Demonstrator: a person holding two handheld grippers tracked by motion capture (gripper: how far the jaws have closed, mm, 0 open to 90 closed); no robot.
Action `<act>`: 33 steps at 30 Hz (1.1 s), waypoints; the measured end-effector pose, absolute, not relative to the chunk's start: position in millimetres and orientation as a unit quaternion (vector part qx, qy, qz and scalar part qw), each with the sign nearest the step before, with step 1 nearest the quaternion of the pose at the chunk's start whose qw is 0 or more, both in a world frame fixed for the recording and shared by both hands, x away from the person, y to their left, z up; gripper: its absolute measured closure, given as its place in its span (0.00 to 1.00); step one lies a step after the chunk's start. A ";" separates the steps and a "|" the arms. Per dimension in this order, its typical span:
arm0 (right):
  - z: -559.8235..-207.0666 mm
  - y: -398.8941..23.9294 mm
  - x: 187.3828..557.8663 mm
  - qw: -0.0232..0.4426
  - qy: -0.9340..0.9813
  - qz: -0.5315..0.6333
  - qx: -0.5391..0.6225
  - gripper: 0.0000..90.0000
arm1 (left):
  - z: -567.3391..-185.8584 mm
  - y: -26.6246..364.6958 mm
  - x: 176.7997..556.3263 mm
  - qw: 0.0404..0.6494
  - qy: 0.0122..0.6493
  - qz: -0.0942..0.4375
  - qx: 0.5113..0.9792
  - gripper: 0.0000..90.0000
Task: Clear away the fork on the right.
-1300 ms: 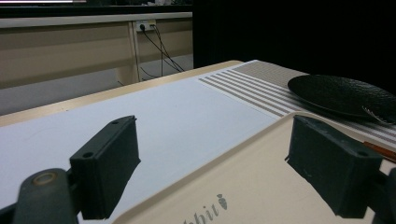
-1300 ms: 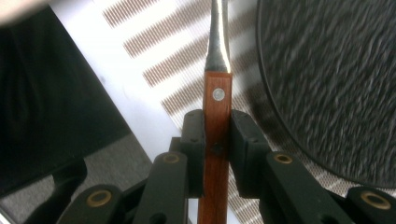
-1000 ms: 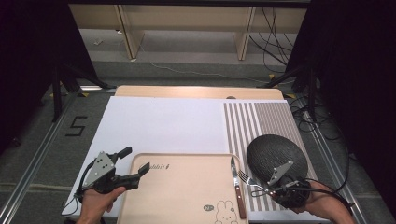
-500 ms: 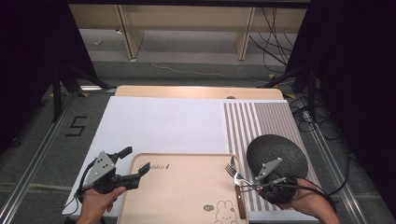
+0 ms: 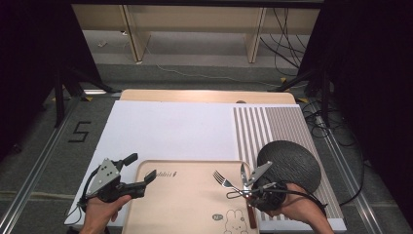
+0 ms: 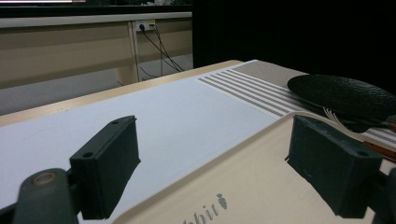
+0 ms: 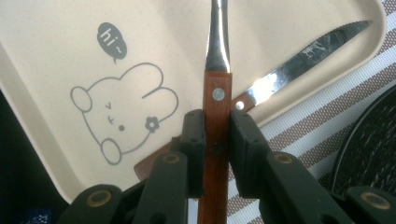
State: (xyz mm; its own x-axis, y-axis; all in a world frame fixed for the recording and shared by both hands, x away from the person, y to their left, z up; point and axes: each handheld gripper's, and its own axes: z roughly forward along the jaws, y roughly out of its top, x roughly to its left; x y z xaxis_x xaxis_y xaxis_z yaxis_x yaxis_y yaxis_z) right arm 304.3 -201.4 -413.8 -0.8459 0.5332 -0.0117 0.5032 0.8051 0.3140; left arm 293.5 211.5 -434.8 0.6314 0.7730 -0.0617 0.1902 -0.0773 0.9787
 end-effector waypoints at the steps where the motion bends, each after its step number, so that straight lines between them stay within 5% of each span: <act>1: -413.9 -200.1 304.2 0.050 0.949 0.152 0.273 0.86 | -435.1 211.4 293.8 0.582 0.349 0.250 0.690 0.18; 33: -433.7 -142.0 301.6 0.003 0.956 0.155 0.247 0.86 | -435.0 211.6 293.3 0.582 0.349 0.250 0.691 0.18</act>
